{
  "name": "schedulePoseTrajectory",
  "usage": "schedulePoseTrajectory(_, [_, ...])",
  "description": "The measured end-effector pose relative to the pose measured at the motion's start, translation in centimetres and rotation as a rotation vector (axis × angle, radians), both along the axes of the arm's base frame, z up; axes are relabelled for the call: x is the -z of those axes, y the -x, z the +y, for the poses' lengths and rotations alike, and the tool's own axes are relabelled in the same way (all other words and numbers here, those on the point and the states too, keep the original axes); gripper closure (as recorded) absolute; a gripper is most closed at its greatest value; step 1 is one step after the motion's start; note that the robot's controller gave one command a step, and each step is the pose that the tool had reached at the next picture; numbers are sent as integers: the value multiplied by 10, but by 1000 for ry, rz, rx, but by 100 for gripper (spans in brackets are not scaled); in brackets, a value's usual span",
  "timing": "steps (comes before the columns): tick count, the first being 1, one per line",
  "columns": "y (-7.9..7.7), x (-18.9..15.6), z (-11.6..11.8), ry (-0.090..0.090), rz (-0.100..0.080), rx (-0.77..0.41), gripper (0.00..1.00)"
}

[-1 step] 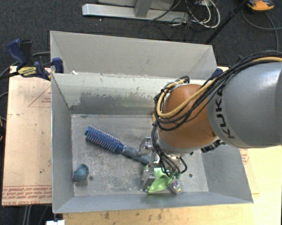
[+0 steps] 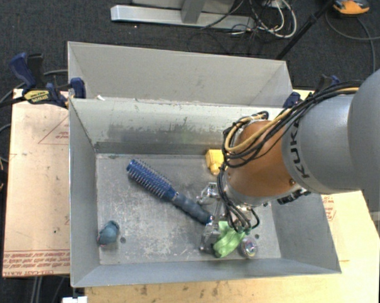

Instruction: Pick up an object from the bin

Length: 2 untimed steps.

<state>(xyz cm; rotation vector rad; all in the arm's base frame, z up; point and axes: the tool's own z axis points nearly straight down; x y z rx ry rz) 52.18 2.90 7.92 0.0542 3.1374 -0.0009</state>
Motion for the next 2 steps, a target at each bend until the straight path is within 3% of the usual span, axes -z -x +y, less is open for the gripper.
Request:
schedulePoseTrajectory(1, [1, -3, 3, -2, 3, -5, 100])
schedulePoseTrajectory(2, [9, -130, 12, -2, -3, 31, 100])
